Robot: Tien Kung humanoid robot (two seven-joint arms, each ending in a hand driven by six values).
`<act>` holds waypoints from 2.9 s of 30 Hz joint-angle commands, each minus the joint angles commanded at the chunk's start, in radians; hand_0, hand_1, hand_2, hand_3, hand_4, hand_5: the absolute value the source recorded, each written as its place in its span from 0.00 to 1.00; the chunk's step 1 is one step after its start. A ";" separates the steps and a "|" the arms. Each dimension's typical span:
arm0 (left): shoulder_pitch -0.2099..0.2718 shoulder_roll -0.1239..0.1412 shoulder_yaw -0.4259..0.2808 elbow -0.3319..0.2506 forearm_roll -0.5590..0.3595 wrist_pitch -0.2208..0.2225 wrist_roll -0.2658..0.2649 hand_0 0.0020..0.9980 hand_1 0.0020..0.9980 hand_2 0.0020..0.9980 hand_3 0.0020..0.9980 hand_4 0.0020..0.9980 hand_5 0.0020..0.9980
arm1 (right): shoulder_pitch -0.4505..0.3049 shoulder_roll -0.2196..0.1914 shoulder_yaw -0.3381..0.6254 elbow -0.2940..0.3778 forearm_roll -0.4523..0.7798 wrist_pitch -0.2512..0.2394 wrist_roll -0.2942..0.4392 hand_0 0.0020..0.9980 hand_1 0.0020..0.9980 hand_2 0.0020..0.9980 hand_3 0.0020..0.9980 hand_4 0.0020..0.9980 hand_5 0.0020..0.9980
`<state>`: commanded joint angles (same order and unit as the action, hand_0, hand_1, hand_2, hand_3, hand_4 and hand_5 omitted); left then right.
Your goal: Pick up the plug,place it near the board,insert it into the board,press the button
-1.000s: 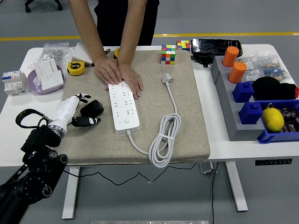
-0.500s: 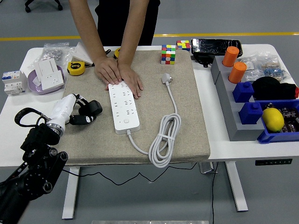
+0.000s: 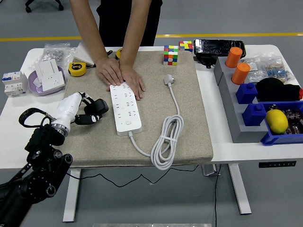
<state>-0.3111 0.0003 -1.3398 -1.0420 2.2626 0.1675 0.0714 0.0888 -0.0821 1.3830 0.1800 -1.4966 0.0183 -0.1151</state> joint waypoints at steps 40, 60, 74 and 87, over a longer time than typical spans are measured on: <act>-0.099 0.103 0.198 -0.078 -0.071 -0.132 0.043 0.73 0.71 0.45 0.36 0.45 0.00 | 0.005 -0.003 0.006 0.000 0.008 -0.003 0.001 0.82 0.75 0.74 0.76 1.00 0.80; -0.138 0.089 0.158 0.042 0.006 -0.105 0.020 0.73 0.70 0.47 0.38 0.47 0.00 | 0.007 -0.005 -0.002 0.000 0.007 -0.001 0.001 0.82 0.75 0.74 0.76 1.00 0.80; -0.161 0.114 0.205 0.046 0.006 -0.121 0.025 0.73 0.70 0.47 0.38 0.48 0.00 | 0.007 -0.006 0.001 0.000 0.007 -0.002 0.001 0.82 0.75 0.74 0.76 1.00 0.80; -0.185 0.119 0.222 0.069 0.006 -0.136 0.030 0.73 0.70 0.47 0.39 0.49 0.00 | 0.011 -0.008 0.003 0.000 0.009 -0.003 0.001 0.82 0.75 0.74 0.76 1.00 0.80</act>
<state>-0.4961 0.1188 -1.1182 -0.9735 2.2689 0.0320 0.1014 0.0999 -0.0906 1.3861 0.1800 -1.4872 0.0157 -0.1144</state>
